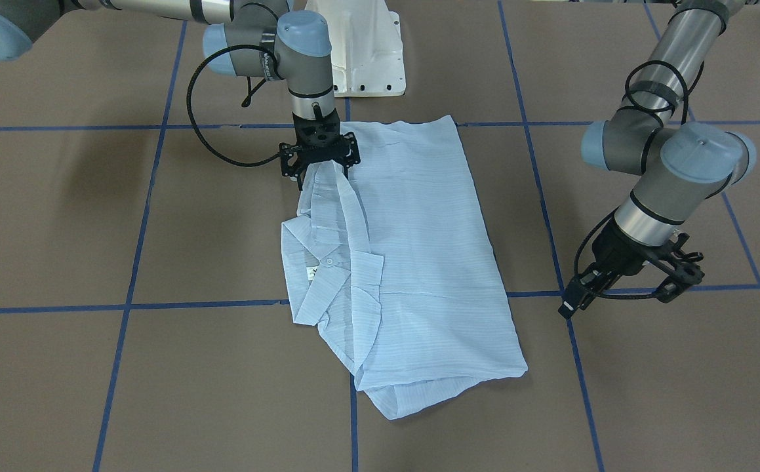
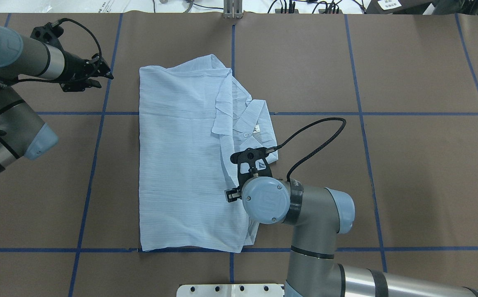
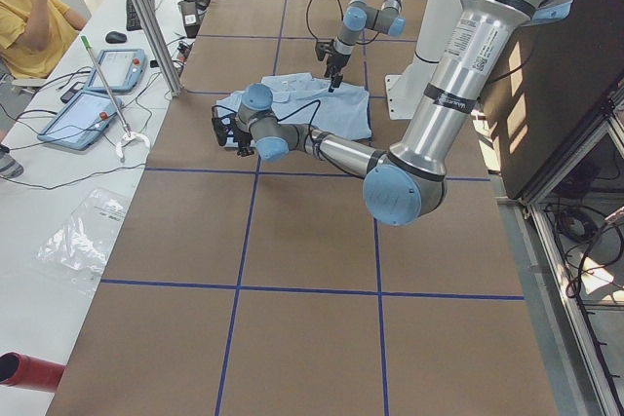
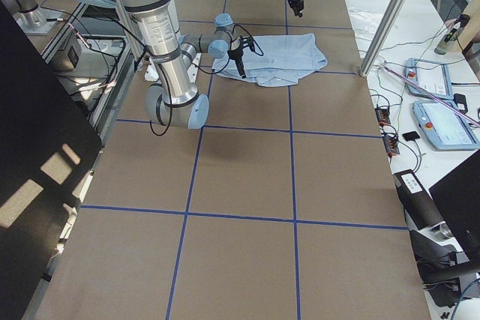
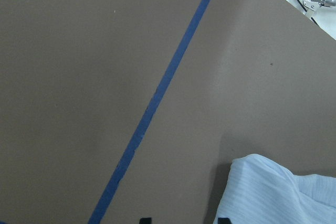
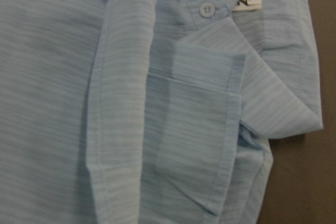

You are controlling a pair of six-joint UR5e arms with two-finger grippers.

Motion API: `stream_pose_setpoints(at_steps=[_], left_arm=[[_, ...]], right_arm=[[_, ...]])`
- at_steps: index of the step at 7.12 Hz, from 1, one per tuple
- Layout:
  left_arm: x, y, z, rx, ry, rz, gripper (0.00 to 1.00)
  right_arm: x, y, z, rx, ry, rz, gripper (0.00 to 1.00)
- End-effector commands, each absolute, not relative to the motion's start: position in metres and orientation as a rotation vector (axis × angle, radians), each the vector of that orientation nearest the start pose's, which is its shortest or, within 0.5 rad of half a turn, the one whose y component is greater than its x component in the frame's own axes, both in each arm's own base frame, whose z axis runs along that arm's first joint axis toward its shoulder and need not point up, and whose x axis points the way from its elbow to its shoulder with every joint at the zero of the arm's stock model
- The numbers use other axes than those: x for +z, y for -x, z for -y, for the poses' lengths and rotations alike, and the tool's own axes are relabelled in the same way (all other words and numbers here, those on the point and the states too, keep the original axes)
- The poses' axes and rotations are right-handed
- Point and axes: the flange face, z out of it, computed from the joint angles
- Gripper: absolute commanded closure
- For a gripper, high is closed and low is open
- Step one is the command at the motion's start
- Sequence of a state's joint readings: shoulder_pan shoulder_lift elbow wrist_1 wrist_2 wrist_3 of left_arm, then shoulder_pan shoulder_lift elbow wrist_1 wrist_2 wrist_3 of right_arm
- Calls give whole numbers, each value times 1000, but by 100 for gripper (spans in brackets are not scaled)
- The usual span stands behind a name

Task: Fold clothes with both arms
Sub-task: 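Release the shirt with the left gripper while the right moves to the near edge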

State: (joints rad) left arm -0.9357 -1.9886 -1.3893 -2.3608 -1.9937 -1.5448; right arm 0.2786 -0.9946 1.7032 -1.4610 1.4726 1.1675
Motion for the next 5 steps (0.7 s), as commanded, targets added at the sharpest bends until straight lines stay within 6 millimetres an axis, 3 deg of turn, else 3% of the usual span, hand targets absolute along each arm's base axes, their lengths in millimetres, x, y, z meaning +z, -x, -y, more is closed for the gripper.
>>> stream_pose_setpoints(at_steps=[1, 2, 3, 5], left_arm=[[423, -331, 605, -583, -137, -1084, 48], [423, -331, 605, -580, -139, -1083, 48], [423, -331, 605, -580, -139, -1083, 48], [421, -331, 604, -578, -137, -1087, 48]], right_arm=[[308, 528, 308, -116, -369, 706, 0], [315, 499, 299, -131, -375, 710, 0], [317, 498, 299, -111, -378, 707, 0], [293, 503, 291, 23, -328, 779, 0]])
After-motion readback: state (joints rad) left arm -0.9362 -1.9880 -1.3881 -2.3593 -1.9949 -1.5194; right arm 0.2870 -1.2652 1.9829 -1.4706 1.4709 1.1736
